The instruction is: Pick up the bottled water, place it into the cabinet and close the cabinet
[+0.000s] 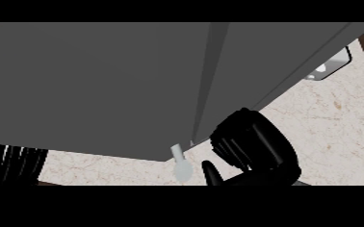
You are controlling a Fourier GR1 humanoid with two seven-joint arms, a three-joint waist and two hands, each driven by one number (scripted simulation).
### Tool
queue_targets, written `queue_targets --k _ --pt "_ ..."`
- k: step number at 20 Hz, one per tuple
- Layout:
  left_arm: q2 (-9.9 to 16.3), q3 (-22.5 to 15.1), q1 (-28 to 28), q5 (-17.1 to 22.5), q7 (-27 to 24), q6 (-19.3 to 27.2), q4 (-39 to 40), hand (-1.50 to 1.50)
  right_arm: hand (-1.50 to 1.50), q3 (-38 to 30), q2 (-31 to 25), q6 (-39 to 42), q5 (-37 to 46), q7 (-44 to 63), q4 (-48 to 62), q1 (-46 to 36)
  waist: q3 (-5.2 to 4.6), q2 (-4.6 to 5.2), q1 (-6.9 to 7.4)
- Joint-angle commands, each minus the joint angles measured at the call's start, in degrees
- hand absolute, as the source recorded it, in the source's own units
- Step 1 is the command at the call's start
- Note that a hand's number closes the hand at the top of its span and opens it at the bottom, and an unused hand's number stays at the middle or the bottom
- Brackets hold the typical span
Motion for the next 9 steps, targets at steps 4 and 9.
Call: queue_targets --k 4,9 --pt "-0.17 1.06 -0.66 0.95 0.26 -0.69 0.47 -1.5 1.5 -6.68 1.17 -12.61 -3.37 -1.66 21.44 -23.75 0.27 -0.36 -0.01" --pt "-0.43 0.94 -1.54 0.88 0.79 -1.37 1.21 -1.5 1.5 -7.73 1.18 -16.29 -7.53 -4.28 36.48 -38.05 0.31 -0.6 -1.13"
